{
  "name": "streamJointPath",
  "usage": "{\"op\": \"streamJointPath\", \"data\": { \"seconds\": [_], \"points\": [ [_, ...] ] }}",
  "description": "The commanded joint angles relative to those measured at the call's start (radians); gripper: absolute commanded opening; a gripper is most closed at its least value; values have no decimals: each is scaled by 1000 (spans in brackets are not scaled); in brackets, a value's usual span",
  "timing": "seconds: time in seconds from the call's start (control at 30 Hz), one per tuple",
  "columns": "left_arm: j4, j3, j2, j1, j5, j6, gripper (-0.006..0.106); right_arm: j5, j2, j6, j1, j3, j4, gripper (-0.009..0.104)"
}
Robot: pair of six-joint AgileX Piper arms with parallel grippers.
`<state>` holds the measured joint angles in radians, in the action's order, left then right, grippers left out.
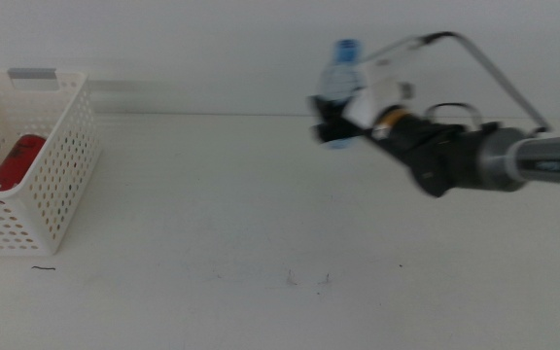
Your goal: Use arms to grab the bottles and put them into the dustbin to the left of the table.
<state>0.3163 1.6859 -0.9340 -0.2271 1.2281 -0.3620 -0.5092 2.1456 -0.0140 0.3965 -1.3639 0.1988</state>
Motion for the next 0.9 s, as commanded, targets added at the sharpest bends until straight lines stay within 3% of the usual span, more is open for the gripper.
{"op": "streamJointPath", "data": {
  "seconds": [0.0, 0.23, 0.6, 0.73, 0.87],
  "points": [
    [-3, 0, 3, -3, -7, 11, 94, -38, 20, 116, 55, -41, 96, -2],
    [-3, 0, 3, -3, -7, 11, 94, -49, 75, 138, 194, -78, 136, -2],
    [-3, 0, 3, -3, -7, 11, 94, -108, 139, 138, 220, -78, 140, 1],
    [-3, 0, 3, -3, -7, 11, 94, -111, 150, 149, 220, -78, 140, 20],
    [-3, 0, 3, -3, -7, 11, 94, -111, 152, 154, 220, -78, 140, 57]
  ]
}}
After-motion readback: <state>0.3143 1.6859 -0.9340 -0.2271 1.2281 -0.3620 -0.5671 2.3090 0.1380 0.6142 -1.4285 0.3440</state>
